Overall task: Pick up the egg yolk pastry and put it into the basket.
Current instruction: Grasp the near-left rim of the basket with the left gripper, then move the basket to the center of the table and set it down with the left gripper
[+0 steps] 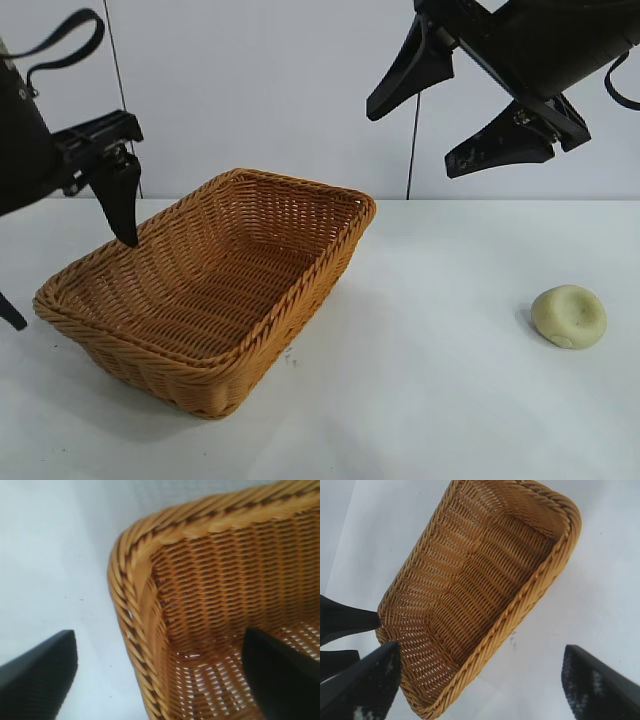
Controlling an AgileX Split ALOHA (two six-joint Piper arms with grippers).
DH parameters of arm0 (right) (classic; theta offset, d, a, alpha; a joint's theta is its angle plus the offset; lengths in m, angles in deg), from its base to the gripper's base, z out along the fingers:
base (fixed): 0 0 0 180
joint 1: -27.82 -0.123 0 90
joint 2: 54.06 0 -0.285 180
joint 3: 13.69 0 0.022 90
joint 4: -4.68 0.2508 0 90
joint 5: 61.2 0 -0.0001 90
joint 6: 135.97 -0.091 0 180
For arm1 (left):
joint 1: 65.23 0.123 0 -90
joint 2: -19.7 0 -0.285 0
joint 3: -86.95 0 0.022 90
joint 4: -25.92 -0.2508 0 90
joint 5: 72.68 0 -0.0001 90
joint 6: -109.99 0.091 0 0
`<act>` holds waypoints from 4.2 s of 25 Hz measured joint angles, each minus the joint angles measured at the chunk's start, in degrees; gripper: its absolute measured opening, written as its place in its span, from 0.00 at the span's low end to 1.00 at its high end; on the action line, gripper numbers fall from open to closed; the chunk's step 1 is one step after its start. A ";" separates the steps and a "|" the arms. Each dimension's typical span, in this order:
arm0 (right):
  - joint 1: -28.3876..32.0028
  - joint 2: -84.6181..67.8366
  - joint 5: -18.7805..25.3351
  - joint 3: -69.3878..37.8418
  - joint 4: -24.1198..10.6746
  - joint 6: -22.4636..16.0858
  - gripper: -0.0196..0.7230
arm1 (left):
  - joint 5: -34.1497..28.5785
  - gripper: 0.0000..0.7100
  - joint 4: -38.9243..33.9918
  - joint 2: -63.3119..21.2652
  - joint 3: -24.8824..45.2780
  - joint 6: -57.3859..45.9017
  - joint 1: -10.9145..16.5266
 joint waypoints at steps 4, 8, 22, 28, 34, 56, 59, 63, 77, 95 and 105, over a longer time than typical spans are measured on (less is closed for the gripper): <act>0.00 0.00 0.00 0.00 0.00 0.00 0.87 | 2.04 0.90 0.39 2.10 0.00 0.00 0.00; 0.00 0.00 0.00 0.00 0.00 0.00 0.87 | 3.29 0.84 0.44 2.10 0.00 0.00 0.00; 0.00 0.00 0.46 0.00 0.00 0.00 0.87 | 4.74 0.31 0.57 2.56 2.68 -0.21 0.00; 0.00 0.00 0.46 0.00 0.00 0.00 0.87 | 6.39 0.13 1.17 2.46 2.68 -1.09 0.25; 0.00 0.00 0.46 0.00 0.00 0.00 0.87 | 2.60 0.12 2.70 0.13 -0.69 5.28 2.98; 0.00 0.00 1.94 0.00 -0.18 0.00 0.87 | -22.10 0.12 15.02 13.86 -26.34 65.55 12.59; 0.00 0.00 1.94 0.00 -0.18 0.00 0.87 | -22.04 0.12 15.02 14.93 -26.54 67.02 12.59; 0.00 0.00 1.94 0.00 -0.18 0.00 0.87 | -21.78 0.12 15.07 17.10 -26.58 67.91 12.59; 0.00 0.00 1.94 0.00 -0.18 0.00 0.87 | -18.20 0.12 15.08 19.26 -26.83 72.75 12.59; 0.00 0.00 1.96 0.00 -0.18 0.00 0.87 | -17.99 0.89 16.66 19.21 -27.00 73.42 12.59; 0.00 0.00 2.41 0.00 -0.23 0.00 0.87 | -25.41 0.94 8.67 10.53 -32.07 72.07 12.59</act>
